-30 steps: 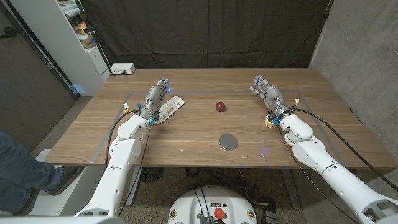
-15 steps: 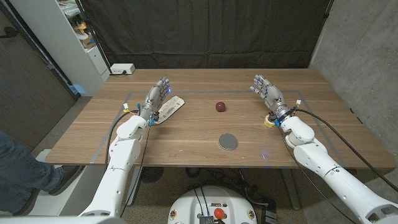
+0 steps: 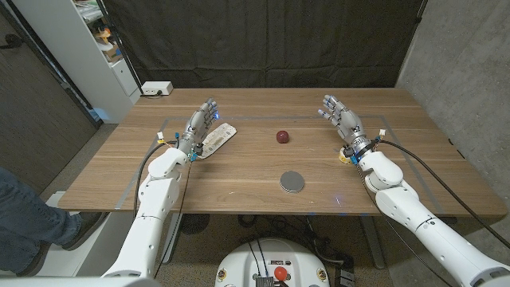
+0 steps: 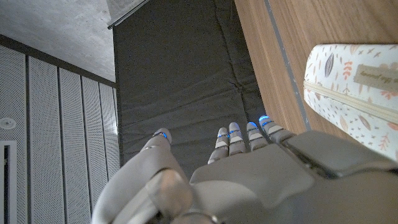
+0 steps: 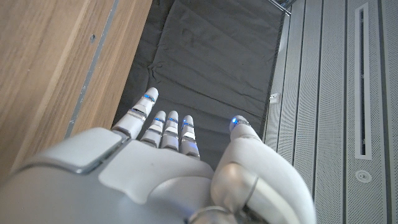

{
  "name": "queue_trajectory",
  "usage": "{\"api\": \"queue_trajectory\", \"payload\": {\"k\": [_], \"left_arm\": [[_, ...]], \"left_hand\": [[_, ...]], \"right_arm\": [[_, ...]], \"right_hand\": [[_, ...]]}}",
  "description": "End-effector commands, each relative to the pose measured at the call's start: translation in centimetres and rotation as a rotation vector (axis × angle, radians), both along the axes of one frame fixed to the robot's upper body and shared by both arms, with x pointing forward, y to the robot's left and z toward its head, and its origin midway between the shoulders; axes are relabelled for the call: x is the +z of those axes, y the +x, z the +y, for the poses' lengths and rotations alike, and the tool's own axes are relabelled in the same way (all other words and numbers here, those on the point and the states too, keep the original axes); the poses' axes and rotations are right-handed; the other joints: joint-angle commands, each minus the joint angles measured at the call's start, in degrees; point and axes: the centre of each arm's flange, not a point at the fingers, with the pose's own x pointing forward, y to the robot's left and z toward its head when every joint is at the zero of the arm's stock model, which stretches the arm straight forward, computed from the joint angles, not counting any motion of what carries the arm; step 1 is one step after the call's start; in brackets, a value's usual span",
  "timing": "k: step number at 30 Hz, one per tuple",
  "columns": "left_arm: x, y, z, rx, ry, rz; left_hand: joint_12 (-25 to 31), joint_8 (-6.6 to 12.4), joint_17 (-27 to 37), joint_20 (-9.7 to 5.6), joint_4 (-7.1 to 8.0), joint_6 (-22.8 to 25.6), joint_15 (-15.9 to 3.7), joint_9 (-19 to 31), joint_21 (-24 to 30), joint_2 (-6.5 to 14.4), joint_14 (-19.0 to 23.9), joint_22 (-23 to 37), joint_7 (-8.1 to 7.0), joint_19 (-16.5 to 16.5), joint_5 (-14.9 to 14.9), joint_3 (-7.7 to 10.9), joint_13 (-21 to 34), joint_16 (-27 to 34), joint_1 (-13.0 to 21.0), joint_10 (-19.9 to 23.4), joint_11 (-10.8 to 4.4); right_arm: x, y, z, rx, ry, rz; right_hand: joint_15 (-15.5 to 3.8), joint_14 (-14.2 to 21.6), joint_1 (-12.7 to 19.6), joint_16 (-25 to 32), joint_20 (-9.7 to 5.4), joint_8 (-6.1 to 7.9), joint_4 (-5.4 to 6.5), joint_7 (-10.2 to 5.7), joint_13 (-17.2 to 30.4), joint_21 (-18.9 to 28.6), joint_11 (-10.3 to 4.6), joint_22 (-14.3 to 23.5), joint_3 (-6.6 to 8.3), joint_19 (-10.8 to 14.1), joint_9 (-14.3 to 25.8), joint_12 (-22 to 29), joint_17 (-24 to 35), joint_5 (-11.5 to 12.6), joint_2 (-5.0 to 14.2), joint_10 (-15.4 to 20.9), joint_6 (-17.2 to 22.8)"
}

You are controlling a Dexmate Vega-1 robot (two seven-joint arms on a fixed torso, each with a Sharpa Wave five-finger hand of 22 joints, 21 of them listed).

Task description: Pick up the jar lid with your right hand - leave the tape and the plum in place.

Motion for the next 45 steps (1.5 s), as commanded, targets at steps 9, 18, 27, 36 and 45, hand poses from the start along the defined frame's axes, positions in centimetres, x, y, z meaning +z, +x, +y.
{"api": "queue_trajectory", "payload": {"k": [9, 18, 27, 36, 45], "left_arm": [[0.3, -0.3, 0.1, -0.012, 0.001, -0.011], [0.4, -0.4, 0.1, -0.013, 0.006, -0.014], [0.5, -0.5, 0.1, -0.012, 0.01, -0.015], [0.6, -0.7, 0.3, -0.013, 0.011, -0.021], [0.7, -0.9, 0.3, -0.013, 0.017, -0.022]], "left_hand": [[0.4, 0.18, 0.14, -0.15, -0.54, 0.09, 0.47, 0.24, -0.14, 0.29, -0.21, 0.3, 0.46, -0.19, -0.22, 0.06, -0.22, 0.31, 0.28, 0.21, 0.01], [0.41, 0.14, 0.14, -0.01, -0.64, 0.05, 0.51, 0.24, -0.22, 0.34, -0.2, 0.3, 0.43, -0.26, -0.25, 0.02, -0.39, 0.32, 0.29, 0.17, 0.23], [0.43, 0.14, 0.15, 0.06, -0.74, 0.07, 0.45, 0.25, -0.31, 0.4, -0.18, 0.31, 0.48, -0.35, -0.28, -0.02, -0.55, 0.33, 0.28, 0.18, 0.15], [0.48, 0.13, 0.15, 0.12, -0.87, 0.11, 0.45, 0.25, -0.39, 0.48, -0.2, 0.31, 0.44, -0.45, -0.31, -0.08, -0.78, 0.33, 0.26, 0.2, 0.16], [0.5, 0.12, 0.16, 0.23, -1.0, 0.11, 0.43, 0.25, -0.45, 0.61, -0.24, 0.32, 0.48, -0.47, -0.33, -0.15, -1.02, 0.32, 0.2, 0.16, 0.19]], "right_arm": [[-0.4, -1.9, -0.1, 0.013, -0.024, -0.043], [-0.6, -2.5, 0.0, 0.014, -0.062, -0.055], [-0.5, -3.5, 0.1, 0.021, -0.077, -0.087], [-0.4, -4.2, 0.7, 0.015, -0.108, -0.119], [-0.5, -4.8, 1.0, 0.022, -0.113, -0.144]], "right_hand": [[-0.34, 0.52, -0.02, 0.48, -0.25, 0.34, -0.41, -0.02, -0.11, 0.46, -0.15, 0.07, -0.06, 0.53, -0.08, 0.17, -0.08, 0.39, 0.27, 0.53, 0.83], [-0.44, 0.56, -0.1, 0.47, -0.24, 0.33, -0.41, -0.02, -0.16, 0.47, -0.2, 0.07, -0.08, 0.6, -0.11, 0.17, -0.2, 0.4, 0.32, 0.62, 0.87], [-0.41, 0.61, -0.14, 0.45, -0.28, 0.28, -0.49, -0.05, -0.24, 0.5, -0.36, 0.06, -0.1, 0.72, -0.15, 0.15, -0.41, 0.43, 0.37, 0.68, 0.83], [-0.38, 0.73, -0.13, 0.46, -0.3, 0.23, -0.59, -0.19, -0.31, 0.51, -0.62, 0.06, -0.1, 0.8, -0.19, 0.11, -0.61, 0.46, 0.4, 0.71, 0.78], [-0.44, 0.76, -0.14, 0.44, -0.25, 0.24, -0.67, -0.28, -0.36, 0.52, -0.58, 0.05, -0.09, 0.88, -0.21, 0.07, -0.78, 0.48, 0.44, 0.7, 0.85]]}}
